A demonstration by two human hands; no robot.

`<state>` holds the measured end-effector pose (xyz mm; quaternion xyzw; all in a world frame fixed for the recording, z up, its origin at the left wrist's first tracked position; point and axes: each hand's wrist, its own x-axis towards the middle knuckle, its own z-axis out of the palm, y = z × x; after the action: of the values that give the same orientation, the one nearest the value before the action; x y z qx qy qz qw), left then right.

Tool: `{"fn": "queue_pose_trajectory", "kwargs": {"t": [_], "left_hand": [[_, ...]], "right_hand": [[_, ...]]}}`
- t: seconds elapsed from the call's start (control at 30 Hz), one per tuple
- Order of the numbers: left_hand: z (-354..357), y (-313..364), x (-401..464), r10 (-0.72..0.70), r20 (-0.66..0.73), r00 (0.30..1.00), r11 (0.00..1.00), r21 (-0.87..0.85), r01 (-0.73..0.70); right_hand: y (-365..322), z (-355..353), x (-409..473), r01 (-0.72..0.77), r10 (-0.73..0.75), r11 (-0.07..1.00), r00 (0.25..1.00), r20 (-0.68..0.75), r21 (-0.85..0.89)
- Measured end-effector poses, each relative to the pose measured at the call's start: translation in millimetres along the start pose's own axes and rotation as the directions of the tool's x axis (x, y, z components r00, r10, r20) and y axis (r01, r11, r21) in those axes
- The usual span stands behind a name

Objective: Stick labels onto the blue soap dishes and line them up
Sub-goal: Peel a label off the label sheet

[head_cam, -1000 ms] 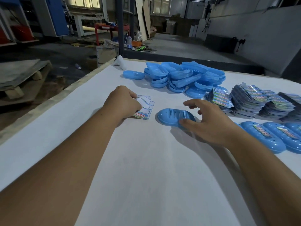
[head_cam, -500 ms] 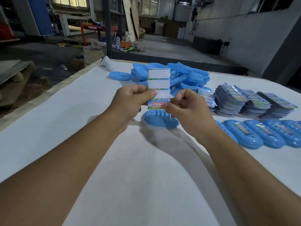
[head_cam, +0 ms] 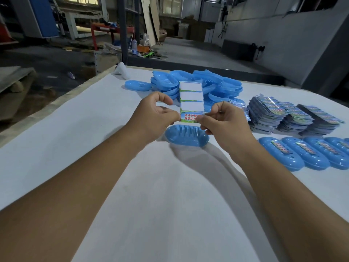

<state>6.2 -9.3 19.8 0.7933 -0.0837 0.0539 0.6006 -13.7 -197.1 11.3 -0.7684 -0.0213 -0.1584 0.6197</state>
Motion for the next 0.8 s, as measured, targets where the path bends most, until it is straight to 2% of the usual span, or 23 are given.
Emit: {"fn": "queue_pose_trajectory", "kwargs": {"t": [0.17, 0.33, 0.53, 0.8], "left_hand": [[-0.3, 0.9, -2.0, 0.02, 0.045, 0.999, 1.0, 0.001, -0.02], [0.4, -3.2, -2.1, 0.098, 0.103, 0.99, 0.995, -0.034, -0.095], [1.4, -6.3, -0.3, 0.169, 0.134, 0.977, 0.985, -0.048, -0.164], [5.3, -5.1, -2.0, 0.221, 0.103, 0.97, 0.973, 0.049, -0.227]], "right_hand": [[2.8, 0.3, 1.6, -0.01, 0.009, 0.999, 1.0, -0.029, -0.05], [4.7, 1.6, -1.1, 0.065, -0.077, 0.96, 0.996, -0.035, -0.273], [2.1, 6.3, -6.0, 0.106, -0.094, 0.966, 0.994, 0.06, -0.236], [0.5, 6.7, -6.5, 0.112, -0.094, 0.949, 0.993, 0.076, -0.295]]}}
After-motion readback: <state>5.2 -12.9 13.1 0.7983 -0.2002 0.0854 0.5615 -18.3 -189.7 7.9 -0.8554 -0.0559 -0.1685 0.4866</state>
